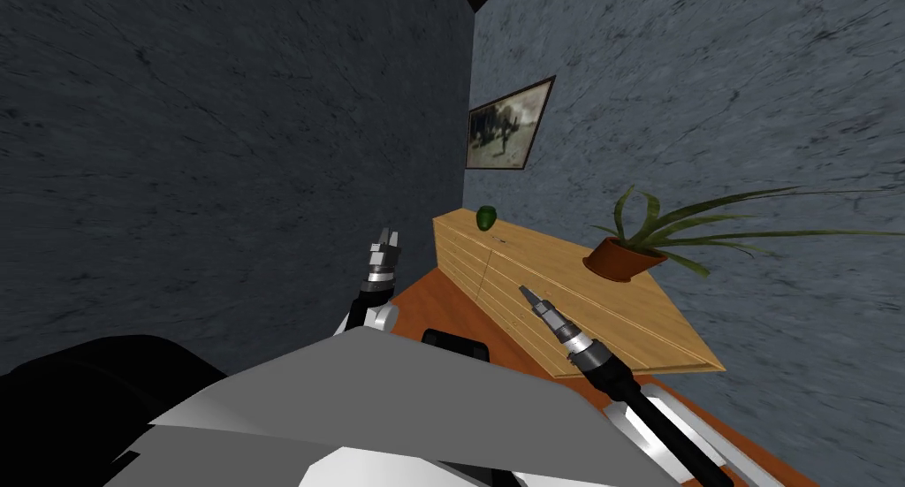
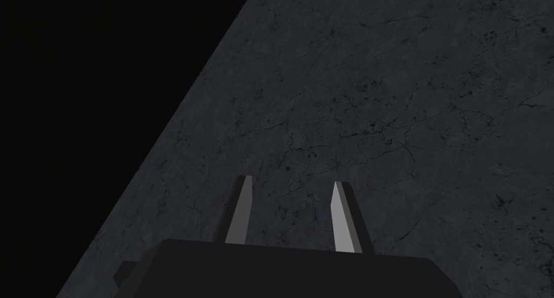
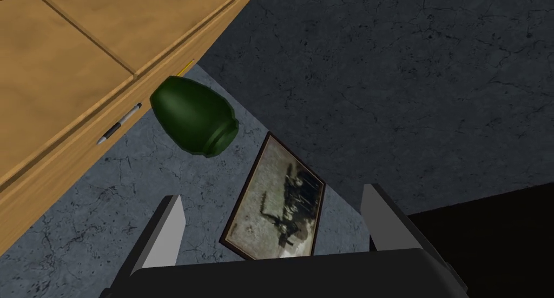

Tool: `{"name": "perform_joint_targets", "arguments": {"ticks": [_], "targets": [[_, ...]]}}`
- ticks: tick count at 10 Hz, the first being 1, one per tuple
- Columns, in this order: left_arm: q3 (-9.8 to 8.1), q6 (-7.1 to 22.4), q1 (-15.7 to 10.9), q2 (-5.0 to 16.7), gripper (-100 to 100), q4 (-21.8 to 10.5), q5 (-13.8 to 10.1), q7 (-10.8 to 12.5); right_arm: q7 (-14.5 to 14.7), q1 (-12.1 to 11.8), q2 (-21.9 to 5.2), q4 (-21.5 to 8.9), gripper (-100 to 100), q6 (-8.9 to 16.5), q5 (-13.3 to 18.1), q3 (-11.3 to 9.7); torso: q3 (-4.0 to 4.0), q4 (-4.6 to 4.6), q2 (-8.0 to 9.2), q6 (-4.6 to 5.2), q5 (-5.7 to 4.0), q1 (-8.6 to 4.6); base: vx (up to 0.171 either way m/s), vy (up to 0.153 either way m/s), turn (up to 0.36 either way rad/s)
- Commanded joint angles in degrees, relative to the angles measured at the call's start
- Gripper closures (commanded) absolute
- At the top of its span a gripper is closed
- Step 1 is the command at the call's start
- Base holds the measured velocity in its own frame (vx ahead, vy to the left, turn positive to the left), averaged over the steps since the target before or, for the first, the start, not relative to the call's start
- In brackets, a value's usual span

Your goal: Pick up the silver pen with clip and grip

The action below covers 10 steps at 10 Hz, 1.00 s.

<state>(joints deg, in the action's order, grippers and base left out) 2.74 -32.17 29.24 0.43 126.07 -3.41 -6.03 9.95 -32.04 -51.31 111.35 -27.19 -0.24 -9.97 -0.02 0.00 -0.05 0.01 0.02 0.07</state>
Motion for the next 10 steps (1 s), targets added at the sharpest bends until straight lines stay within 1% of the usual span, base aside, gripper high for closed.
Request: {"name": "perform_joint_targets", "arguments": {"ticks": [1,2,3,4,5,6,7,8,9,10], "targets": [[0.00,0.00,0.00,0.00,0,0.00,0.00,0.00,0.52,-0.52,-2.86,-2.26,-100,-0.56,0.68,-0.78,0.00,0.00,0.00,0.00,0.00,0.00,0.020,0.038,0.114],[0.00,0.00,0.00,0.00,0,0.00,0.00,0.00,0.52,-0.52,-4.77,-2.26,-100,-0.56,0.68,-0.78,-0.02,-0.01,-0.04,-0.02,0.00,0.04,0.019,0.037,0.085],[0.00,0.00,0.00,0.00,0,0.00,0.00,0.00,0.99,-0.96,-6.61,-4.50,-100,-1.06,1.37,-1.54,-0.03,-0.01,-0.06,-0.02,0.01,0.04,0.038,0.063,0.148],[0.01,0.00,0.00,0.00,0,0.00,0.00,0.00,0.99,-0.96,-8.25,-4.50,-100,-1.06,1.37,-1.54,-0.06,-0.02,-0.11,-0.02,0.02,0.13,0.029,0.058,0.072],[0.00,0.00,0.00,0.00,0,0.00,0.00,0.00,0.99,-0.96,-8.91,-4.50,-100,-1.06,1.37,-1.54,-0.06,-0.02,-0.10,-0.01,0.03,0.13,0.011,0.025,-0.003],[0.00,0.00,0.00,0.00,0,0.00,0.00,0.00,1.43,-1.41,-11.17,-6.81,-100,-1.56,2.11,-2.33,-0.03,-0.01,-0.05,0.00,0.01,0.04,0.029,0.045,0.150],[0.01,0.00,0.00,0.00,0,0.00,0.00,0.00,1.43,-1.41,-13.00,-6.81,-100,-1.56,2.11,-2.33,-0.05,-0.02,-0.09,-0.04,0.01,0.08,0.040,0.048,0.081],[0.00,0.00,0.00,0.00,0,0.00,0.00,0.00,1.86,-1.87,-14.72,-9.16,-100,-2.06,2.88,-3.12,-0.07,-0.03,-0.13,-0.01,0.02,0.09,0.058,0.066,0.141],[0.01,0.00,0.00,0.00,0,0.00,0.00,0.00,1.86,-1.87,-16.62,-9.16,-100,-2.06,2.88,-3.12,-0.11,-0.04,-0.20,-0.03,0.02,0.14,0.053,0.062,0.081],[0.00,0.00,0.01,0.00,0,0.00,0.00,0.00,2.26,-2.37,-18.42,-11.52,-100,-2.56,3.69,-3.94,-0.11,-0.04,-0.18,-0.01,0.03,0.16,0.057,0.085,0.135]]}}
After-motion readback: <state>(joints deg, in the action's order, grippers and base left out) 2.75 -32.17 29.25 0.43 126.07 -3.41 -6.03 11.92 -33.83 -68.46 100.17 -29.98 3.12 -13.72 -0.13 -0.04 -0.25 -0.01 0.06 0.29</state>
